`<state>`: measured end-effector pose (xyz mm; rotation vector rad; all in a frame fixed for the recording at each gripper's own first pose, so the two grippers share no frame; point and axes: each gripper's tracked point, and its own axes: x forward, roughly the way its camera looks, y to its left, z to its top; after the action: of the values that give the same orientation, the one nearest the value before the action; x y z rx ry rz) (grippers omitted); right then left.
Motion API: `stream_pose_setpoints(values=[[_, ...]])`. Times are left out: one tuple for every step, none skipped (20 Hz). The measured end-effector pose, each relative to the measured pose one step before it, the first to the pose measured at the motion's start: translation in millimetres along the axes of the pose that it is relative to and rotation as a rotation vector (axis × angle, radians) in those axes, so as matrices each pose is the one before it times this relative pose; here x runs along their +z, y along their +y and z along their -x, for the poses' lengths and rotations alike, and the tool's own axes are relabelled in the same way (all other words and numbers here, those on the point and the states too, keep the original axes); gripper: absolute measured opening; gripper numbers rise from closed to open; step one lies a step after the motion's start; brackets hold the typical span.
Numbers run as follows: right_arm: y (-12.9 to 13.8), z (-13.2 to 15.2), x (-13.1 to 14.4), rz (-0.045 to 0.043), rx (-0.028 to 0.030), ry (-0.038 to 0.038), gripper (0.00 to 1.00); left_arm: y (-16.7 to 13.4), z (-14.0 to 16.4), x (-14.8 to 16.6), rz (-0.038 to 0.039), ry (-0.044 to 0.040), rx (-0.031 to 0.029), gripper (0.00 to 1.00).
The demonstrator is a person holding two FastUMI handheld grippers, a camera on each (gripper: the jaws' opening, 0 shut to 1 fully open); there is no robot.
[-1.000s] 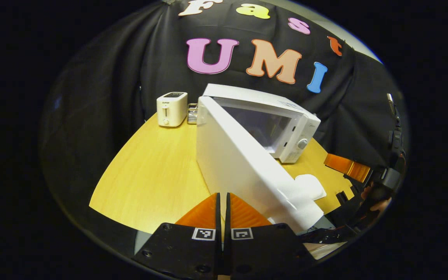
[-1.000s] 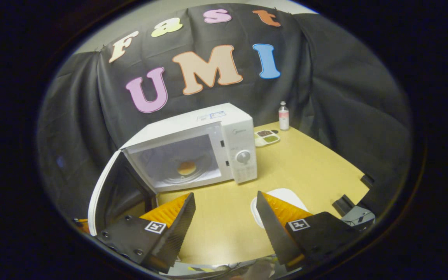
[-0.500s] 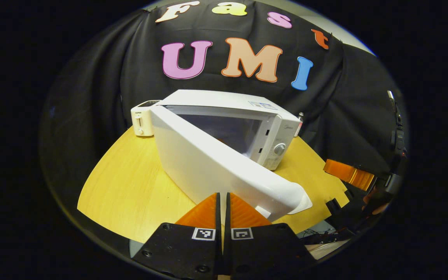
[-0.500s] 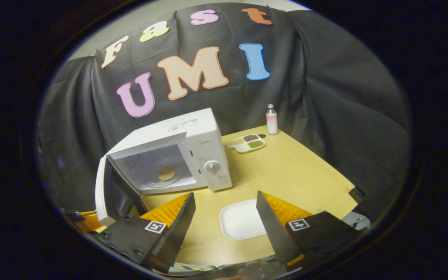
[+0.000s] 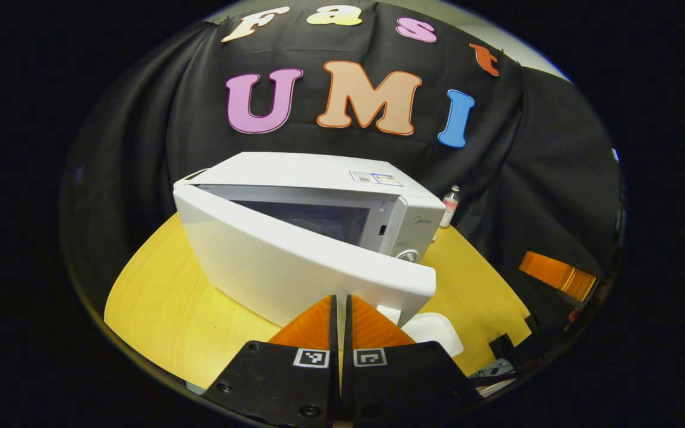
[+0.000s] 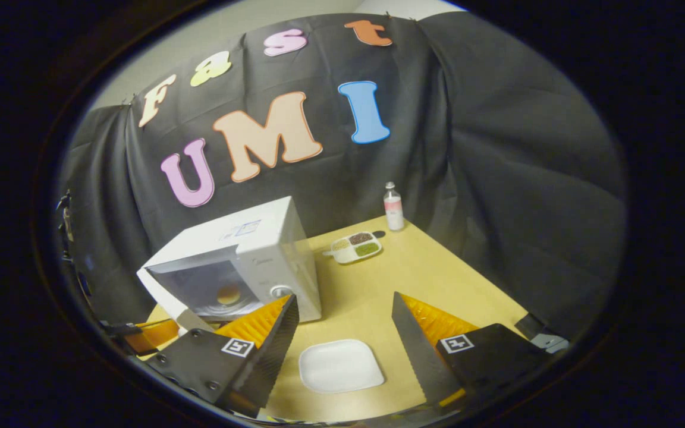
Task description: Open the microwave oven with the left hand, put the food in, and close the microwave oven.
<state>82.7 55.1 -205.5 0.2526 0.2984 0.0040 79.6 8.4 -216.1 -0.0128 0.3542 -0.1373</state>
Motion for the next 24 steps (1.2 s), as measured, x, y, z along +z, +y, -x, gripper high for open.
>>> stream_pose_setpoints(values=[[-3.99,-1.71,2.32,0.00423,-0.00518,-0.00513,0.97,-4.48,-7.48,5.22,-0.00886,-0.00638,0.00094,0.01],[-3.43,-1.09,2.53,0.00226,-0.00326,-0.00492,0.97,-4.13,-5.68,3.81,-0.00752,-0.00384,-0.00395,0.00],[-2.39,-0.46,2.00,0.00092,-0.00034,-0.00550,0.97,-3.65,-7.53,4.82,-0.00537,-0.00453,-0.00613,0.01],[-2.19,0.36,1.15,-0.00037,-0.00050,-0.00370,0.97,-2.52,-7.64,4.87,-0.00378,-0.00372,-0.00549,0.00],[-3.54,1.67,-0.68,-0.00156,-0.00302,-0.00139,0.97,-2.47,-6.80,5.07,-0.00529,-0.00471,-0.00214,0.01],[-3.24,-0.22,0.61,-0.00334,-0.00581,-0.00132,0.97,-1.47,-6.49,4.31,-0.00644,-0.00586,-0.00041,0.01],[-4.59,1.71,-1.03,-0.00395,-0.00752,-0.00313,0.97,-1.31,-6.99,3.86,-0.00690,-0.00542,-0.00005,0.00],[-3.44,0.40,2.05,-0.00583,-0.00819,-0.00480,0.92,-0.58,-5.79,2.89,-0.00787,-0.00355,0.00191,0.00],[-3.33,-0.09,0.38,-0.00574,-0.00620,-0.00493,0.92,-0.91,-5.71,3.30,-0.00530,-0.00281,0.00153,0.01],[-2.21,-0.28,0.94,-0.00393,-0.00481,-0.00492,0.92,-0.40,-5.93,2.38,-0.00191,-0.00364,0.00011,0.00],[-2.00,-0.19,-0.34,-0.00272,-0.00487,-0.00467,0.92,-0.39,-5.09,2.52,0.00096,-0.00266,-0.00161,0.01],[-1.32,0.73,1.37,-0.00227,-0.00375,-0.00495,0.92,-0.66,-4.28,1.69,0.00171,-0.00021,0.00002,0.01],[-1.92,1.63,1.76,-0.00328,-0.00257,-0.00604,0.92,0.02,-4.27,1.46,0.00248,0.00342,0.00172,0.00],[-0.42,-1.40,2.29,-0.00180,-0.00339,-0.00502,0.92,0.27,-3.44,0.73,0.00434,0.00273,0.00103,0.00],[-0.46,-2.07,-0.68,-0.00091,-0.00292,-0.00326,0.92,1.27,-4.24,2.02,0.00393,0.00271,0.00215,0.00],[0.32,-1.22,-0.03,0.00063,-0.00215,-0.00148,0.92,0.74,-3.34,0.21,0.00247,0.00234,0.00246,0.00],[-0.16,-1.72,0.03,0.00138,-0.00056,-0.00028,0.92,1.07,-2.71,1.79,0.00046,-0.00005,0.00325,0.00],[0.88,-1.16,-0.13,0.00033,0.00053,0.00063,0.92,0.88,-2.61,1.08,0.00223,-0.00050,0.00164,0.00],[0.58,-0.63,-0.66,0.00098,-0.00102,0.00095,0.92,-0.99,-1.15,-1.64,0.01474,0.01032,-0.00589,0.01],[0.46,-0.20,0.28,-0.00011,-0.00004,-0.00040,0.92,-1.39,0.11,-1.73,0.01689,0.00011,-0.00597,0.00],[1.04,-0.39,0.13,-0.00081,0.00141,-0.00055,0.92,0.53,0.14,3.23,0.00855,-0.01001,-0.00266,0.01],[1.59,-0.76,0.09,0.00007,0.00191,-0.00036,0.92,-0.67,-0.52,1.11,0.00930,-0.00586,0.00211,0.00],[2.00,-2.61,-0.75,0.00100,0.00422,0.00051,0.92,0.23,-0.19,-0.24,0.00464,0.00259,0.00428,0.00],[3.43,-1.14,-0.30,0.00288,0.00756,0.00219,0.92,0.19,0.08,0.30,-0.00310,-0.00047,0.00525,0.00]])
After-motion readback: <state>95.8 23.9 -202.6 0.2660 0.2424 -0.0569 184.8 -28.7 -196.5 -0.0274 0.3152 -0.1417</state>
